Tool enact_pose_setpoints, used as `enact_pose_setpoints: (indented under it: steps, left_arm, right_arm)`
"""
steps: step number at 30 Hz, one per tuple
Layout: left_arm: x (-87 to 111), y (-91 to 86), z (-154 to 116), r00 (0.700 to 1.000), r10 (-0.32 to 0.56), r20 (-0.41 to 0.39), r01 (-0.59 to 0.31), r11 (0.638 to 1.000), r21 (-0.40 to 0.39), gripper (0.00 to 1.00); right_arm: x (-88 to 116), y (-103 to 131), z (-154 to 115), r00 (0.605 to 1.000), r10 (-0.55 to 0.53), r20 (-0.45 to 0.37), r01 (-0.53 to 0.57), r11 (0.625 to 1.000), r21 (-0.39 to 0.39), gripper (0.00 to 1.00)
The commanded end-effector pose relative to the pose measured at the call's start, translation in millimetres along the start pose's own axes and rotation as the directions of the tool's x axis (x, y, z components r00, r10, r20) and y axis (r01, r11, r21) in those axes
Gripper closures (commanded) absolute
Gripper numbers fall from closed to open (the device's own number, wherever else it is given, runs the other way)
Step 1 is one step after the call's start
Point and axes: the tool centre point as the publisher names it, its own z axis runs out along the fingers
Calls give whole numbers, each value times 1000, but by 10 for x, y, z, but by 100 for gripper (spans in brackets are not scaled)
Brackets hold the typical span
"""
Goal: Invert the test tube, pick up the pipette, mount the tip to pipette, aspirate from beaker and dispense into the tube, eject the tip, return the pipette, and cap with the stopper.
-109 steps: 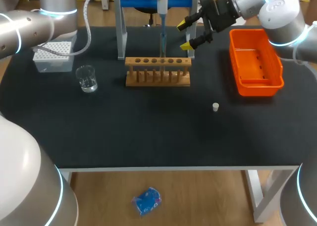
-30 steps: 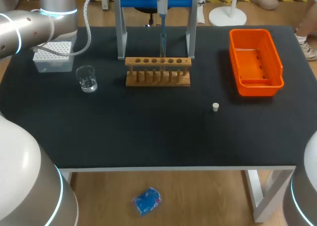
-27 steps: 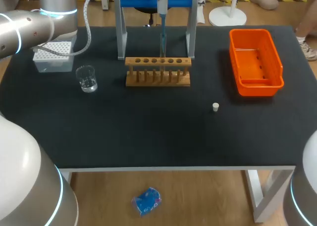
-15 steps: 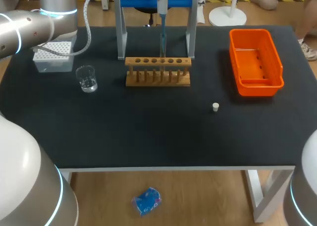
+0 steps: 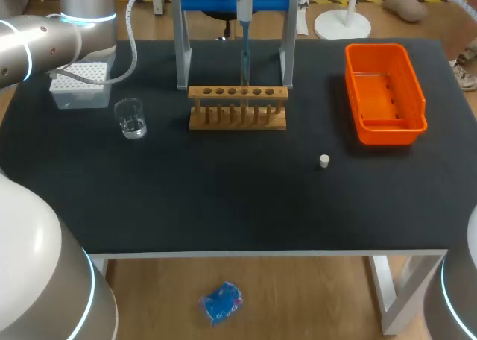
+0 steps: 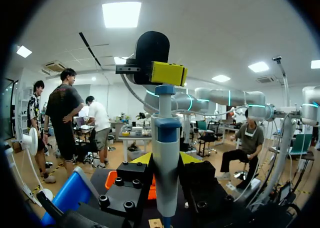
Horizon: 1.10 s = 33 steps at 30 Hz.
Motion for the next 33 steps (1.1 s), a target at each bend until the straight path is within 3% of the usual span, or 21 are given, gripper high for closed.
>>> enact_pose_setpoints:
  steps: [1,27,33]
  left_arm:
    - [-7,-2,-2,1000,0,-2,0,1000,0,100]
    - [-7,-2,-2,1000,0,-2,0,1000,0,100]
    - [-7,-2,-2,1000,0,-2,0,1000,0,100]
  right_arm:
    - [-23,0,13,1000,-3,-1,3,1000,0,100]
    - [-36,-69,47,1000,-2,-6,2,1000,3,100]
    - [-42,10,29,1000,-22,-3,22,1000,-3,100]
